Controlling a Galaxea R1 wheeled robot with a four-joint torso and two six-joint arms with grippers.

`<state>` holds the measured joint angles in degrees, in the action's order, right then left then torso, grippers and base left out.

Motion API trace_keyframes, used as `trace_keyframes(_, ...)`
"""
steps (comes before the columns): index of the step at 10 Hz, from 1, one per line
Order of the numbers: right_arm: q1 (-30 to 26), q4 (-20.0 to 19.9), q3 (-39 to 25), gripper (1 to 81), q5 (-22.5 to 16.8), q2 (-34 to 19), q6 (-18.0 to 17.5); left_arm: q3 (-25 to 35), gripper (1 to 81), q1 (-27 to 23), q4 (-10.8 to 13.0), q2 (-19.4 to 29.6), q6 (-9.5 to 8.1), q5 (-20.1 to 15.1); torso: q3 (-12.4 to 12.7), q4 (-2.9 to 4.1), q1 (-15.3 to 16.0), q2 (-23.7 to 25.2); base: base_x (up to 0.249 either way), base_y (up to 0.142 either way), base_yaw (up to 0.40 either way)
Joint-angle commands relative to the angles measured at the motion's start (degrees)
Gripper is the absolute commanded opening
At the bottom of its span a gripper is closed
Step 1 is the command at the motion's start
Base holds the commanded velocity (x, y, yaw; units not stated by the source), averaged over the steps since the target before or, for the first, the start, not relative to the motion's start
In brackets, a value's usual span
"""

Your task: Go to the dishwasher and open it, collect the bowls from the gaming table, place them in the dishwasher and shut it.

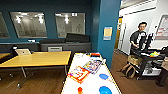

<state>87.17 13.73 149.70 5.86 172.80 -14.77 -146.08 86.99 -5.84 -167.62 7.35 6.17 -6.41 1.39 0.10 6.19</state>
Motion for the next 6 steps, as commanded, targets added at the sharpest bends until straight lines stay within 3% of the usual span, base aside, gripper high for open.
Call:
trace_keyframes(1, -2.40, -0.10, -0.82, 81.1, -2.61, -0.50, 0.10, 0.62, 81.1, -2.04, -0.23, 0.35, 0.12, -3.27, 0.00, 0.00, 0.02, 0.00, 0.000, 0.000, 0.000)
trace_keyframes(4, -2.40, -0.10, -4.51, 81.1, -2.00, -2.52, -0.43, 0.88, 81.1, -1.95, -0.14, 0.53, 0.21, -3.18, 0.00, 0.00, -0.05, 0.00, 0.000, 0.000, 0.000)
trace_keyframes(6, -3.01, -0.02, -14.78, 81.1, -1.04, -10.01, -0.52, 1.06, 81.1, -1.95, -0.05, 0.62, 0.12, -3.18, -2.95, 0.00, -0.09, 0.00, 0.000, 0.000, 0.000)
